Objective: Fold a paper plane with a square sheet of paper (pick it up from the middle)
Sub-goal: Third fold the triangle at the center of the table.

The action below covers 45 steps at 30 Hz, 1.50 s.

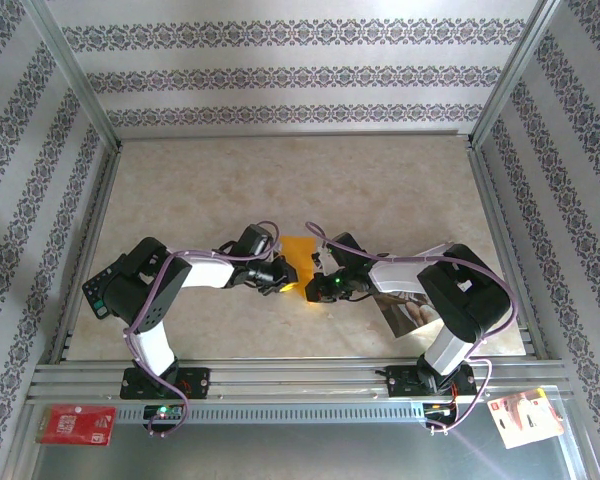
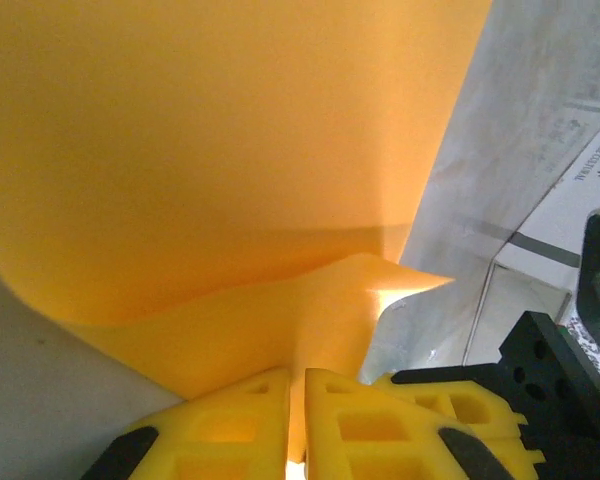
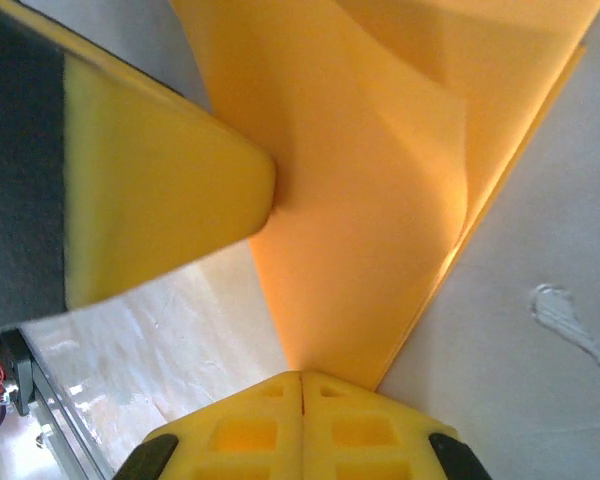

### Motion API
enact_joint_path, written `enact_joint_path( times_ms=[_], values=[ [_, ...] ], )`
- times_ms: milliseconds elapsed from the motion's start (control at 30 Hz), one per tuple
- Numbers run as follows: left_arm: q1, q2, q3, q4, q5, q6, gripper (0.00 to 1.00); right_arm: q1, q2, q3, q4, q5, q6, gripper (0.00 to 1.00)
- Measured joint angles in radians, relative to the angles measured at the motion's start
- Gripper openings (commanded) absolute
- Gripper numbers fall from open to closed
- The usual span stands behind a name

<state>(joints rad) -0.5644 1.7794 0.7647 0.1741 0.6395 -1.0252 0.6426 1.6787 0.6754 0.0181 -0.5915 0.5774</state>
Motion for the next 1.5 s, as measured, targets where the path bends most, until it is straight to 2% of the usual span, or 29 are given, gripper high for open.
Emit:
enact_joint_path(
  times_ms=[333, 700, 967, 1100, 1267, 1333, 1500],
  values=[
    [0.058, 0.029, 0.059, -0.084, 0.031, 0.075, 0.12, -0.004, 0.003, 0.002, -0.003, -0.005, 0.000, 0.00],
    [0.140, 0.063, 0.110, -0.141, 0.102, 0.150, 0.17, -0.004, 0.004, 0.003, -0.006, -0.005, 0.000, 0.00],
    [0.234, 0.063, 0.130, -0.154, 0.056, 0.186, 0.21, -0.004, -0.003, -0.004, -0.002, -0.005, 0.000, 0.00],
    [0.238, 0.019, 0.119, -0.164, 0.034, 0.188, 0.25, -0.004, -0.042, -0.029, -0.027, -0.005, -0.008, 0.00],
    [0.225, -0.107, 0.060, -0.159, 0.033, 0.187, 0.32, -0.004, -0.129, -0.055, -0.126, -0.001, -0.023, 0.02],
    [0.208, -0.147, 0.031, -0.147, 0.035, 0.183, 0.34, -0.006, -0.170, -0.053, -0.124, -0.001, -0.022, 0.05],
    [0.157, -0.159, -0.023, -0.118, 0.041, 0.168, 0.42, -0.019, -0.180, -0.012, -0.097, 0.036, 0.005, 0.06]
  ],
)
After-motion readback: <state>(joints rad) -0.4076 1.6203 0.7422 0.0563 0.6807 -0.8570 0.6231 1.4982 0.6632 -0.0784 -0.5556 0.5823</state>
